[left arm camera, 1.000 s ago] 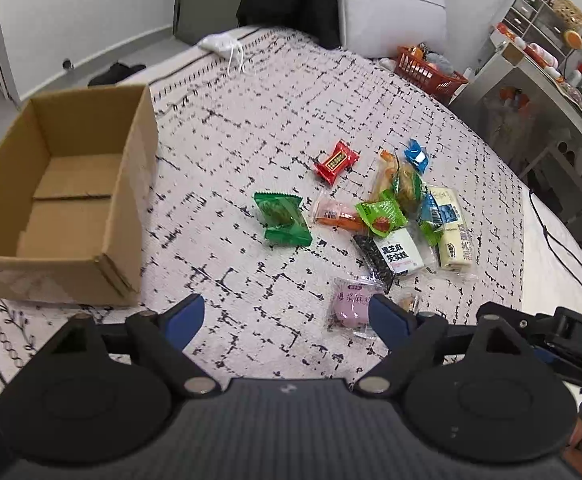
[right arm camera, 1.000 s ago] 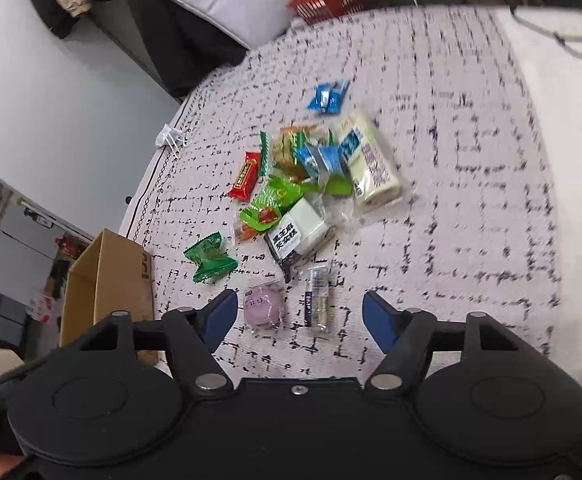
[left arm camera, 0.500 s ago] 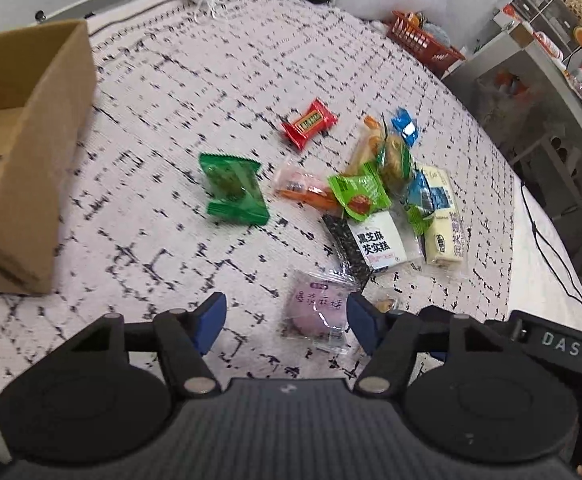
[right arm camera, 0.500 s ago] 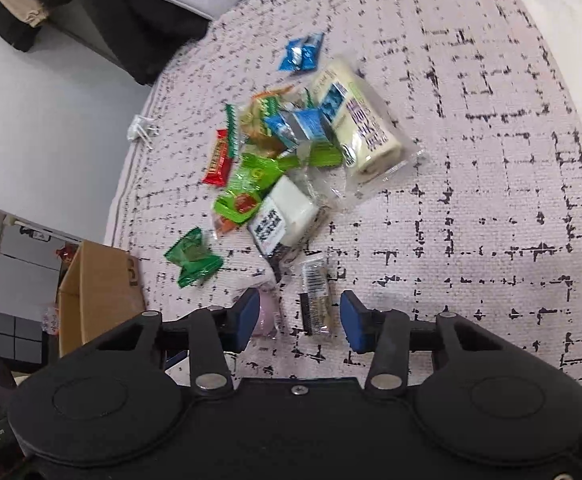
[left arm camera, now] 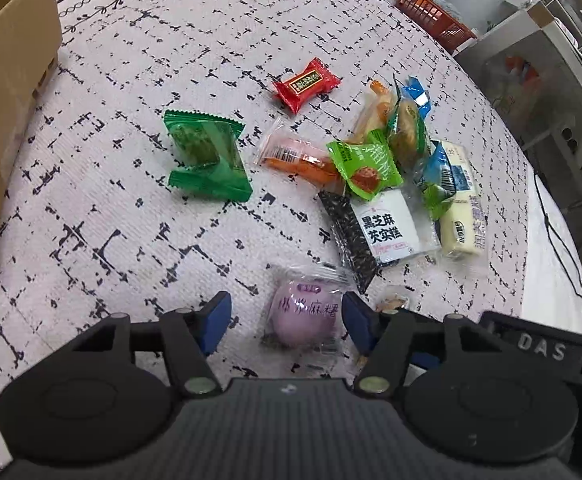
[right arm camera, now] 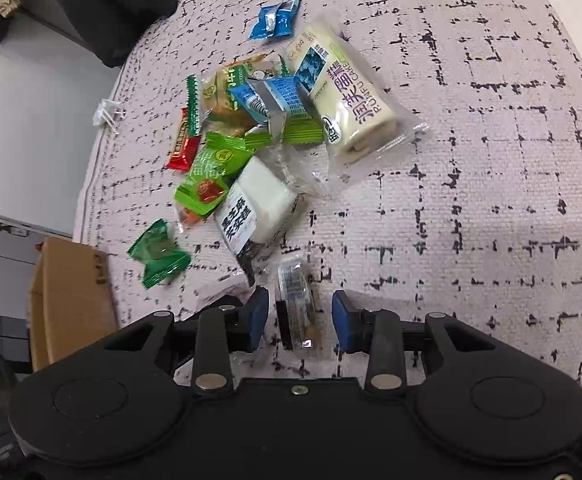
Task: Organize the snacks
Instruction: 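Grasp the pink round snack bag with left tool while right tool grasps clear stick packet, then carry the pink bag and clear stick packet over the cardboard box with both tools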
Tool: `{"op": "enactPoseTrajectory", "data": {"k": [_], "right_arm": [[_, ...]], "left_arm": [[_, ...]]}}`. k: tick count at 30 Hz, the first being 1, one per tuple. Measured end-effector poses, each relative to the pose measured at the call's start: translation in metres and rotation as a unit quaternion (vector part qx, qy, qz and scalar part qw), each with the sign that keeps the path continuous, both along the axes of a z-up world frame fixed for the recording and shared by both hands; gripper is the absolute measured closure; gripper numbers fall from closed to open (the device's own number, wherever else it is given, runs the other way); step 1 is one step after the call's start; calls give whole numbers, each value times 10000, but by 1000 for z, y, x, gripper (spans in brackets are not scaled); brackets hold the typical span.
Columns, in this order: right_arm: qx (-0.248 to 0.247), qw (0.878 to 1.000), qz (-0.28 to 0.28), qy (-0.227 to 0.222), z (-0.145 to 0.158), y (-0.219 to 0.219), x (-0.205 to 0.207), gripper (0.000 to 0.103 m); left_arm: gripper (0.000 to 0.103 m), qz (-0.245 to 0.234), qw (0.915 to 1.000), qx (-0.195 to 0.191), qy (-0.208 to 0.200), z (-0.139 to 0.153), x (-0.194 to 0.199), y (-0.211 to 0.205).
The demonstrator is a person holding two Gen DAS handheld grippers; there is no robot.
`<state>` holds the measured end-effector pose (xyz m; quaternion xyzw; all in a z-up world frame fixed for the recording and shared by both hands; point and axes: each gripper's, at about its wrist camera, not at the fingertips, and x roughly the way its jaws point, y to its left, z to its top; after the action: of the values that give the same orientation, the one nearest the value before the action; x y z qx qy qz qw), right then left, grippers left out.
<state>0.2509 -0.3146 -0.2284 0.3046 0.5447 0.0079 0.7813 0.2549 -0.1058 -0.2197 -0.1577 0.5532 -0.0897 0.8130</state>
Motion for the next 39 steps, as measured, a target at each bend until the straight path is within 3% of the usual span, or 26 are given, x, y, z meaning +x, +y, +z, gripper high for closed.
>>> {"op": "enactPoseTrajectory", "data": {"k": [2, 3, 5, 10, 19, 26, 39], "right_arm": [[-45, 10000, 53, -20, -2, 6, 0, 83], [-50, 10000, 78, -12, -4, 9, 0, 84], [-118, 9999, 80, -66, -2, 12, -1, 85], [-200, 9992, 174, -291, 9, 17, -7, 86], [-39, 9965, 316, -775, 42, 18, -25, 86], [484, 9935, 349, -966, 64, 22, -38, 86], [421, 9832, 709, -1627, 117, 75, -56, 86]], "left_arm": [[54, -3, 9999, 94, -42, 1, 0, -2], [69, -2, 10000, 61, -34, 1, 0, -2], [73, 44, 10000, 22, 37, 3, 0, -3], [75, 79, 9999, 62, 69, 12, -4, 1], [75, 242, 9993, 16, -269, 43, -28, 24], [75, 381, 9980, -40, -505, 73, -44, 50], [75, 737, 9929, -70, -931, 117, -64, 102]]}}
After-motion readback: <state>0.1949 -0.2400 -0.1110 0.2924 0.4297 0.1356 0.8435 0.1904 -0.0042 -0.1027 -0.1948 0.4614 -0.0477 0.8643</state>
